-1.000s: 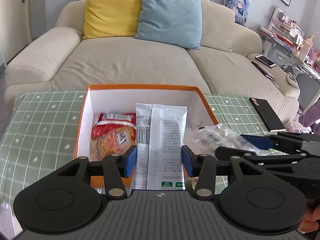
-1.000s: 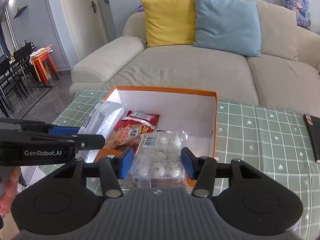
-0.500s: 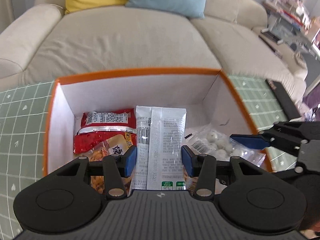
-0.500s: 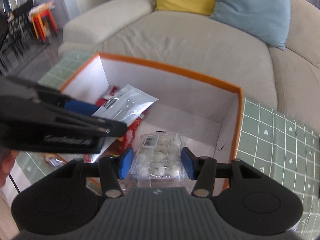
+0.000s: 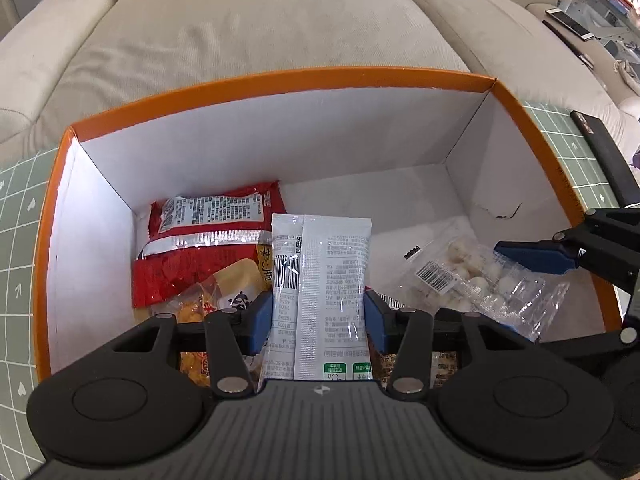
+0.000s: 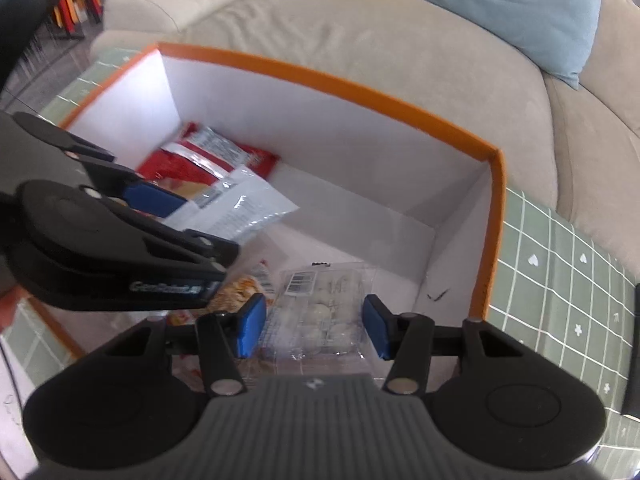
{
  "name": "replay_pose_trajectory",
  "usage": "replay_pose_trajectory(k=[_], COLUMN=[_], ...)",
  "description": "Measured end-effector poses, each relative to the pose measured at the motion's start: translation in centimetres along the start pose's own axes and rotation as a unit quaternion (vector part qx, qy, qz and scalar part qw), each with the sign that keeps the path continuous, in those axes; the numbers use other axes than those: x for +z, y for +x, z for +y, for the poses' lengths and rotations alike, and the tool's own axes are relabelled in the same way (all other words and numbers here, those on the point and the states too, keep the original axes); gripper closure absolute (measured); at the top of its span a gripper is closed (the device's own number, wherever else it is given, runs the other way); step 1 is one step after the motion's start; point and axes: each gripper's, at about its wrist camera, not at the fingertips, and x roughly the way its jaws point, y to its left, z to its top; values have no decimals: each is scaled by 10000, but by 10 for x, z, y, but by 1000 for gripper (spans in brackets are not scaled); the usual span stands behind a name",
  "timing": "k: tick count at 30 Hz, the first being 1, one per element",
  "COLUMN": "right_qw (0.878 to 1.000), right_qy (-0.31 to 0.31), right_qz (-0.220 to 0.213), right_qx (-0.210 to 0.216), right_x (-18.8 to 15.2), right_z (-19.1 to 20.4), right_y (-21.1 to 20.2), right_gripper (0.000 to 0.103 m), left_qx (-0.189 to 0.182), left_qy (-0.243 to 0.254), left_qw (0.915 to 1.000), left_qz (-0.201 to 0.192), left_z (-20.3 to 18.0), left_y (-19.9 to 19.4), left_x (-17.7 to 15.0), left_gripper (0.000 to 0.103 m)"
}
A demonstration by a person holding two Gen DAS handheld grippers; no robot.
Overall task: Organize snacks
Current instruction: 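Open both grippers to drop the sachet and tray into the box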
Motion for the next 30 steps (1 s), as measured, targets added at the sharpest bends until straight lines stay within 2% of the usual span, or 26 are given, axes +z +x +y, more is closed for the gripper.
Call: replay_pose_trajectory(k=[1,2,7,9,11,14,16,30], right_qw=[10000,10000,10000,9999,9998,9999,9999,9995], right_qy=[-41,-57,1,-3,1,-4,-14,28], right_qz=[-7,1,85,111,151,140,78,-296], right_qx=[0,-3,-47,-87,-100,-75,-64,-125], right_x=[0,0,1,2,1,2,2,-6], right_z=[1,2,3,5,6,6,7,15], right_y=[1,2,5,5,5,3,1,-43], right_gripper=[51,50,50,49,47,41,27,26], left_qx=[0,10,74,106,166,220,224,326], left_qy=[6,17,56,73,93,119,129,-15], left_qw=[10000,10000,9999,9999,9997,9994,9993,9978], left_qz=[-43,-74,-67,-114,-157,-225,-260,-585], left_z=[0,0,0,1,1,0,0,-7], left_y=[-2,-2,-2,-3,-6,-11,-16,-67], left_x=[0,0,0,-1,-2,-2,-3,-21], left_gripper=[47,43,41,34,32,30,29,29])
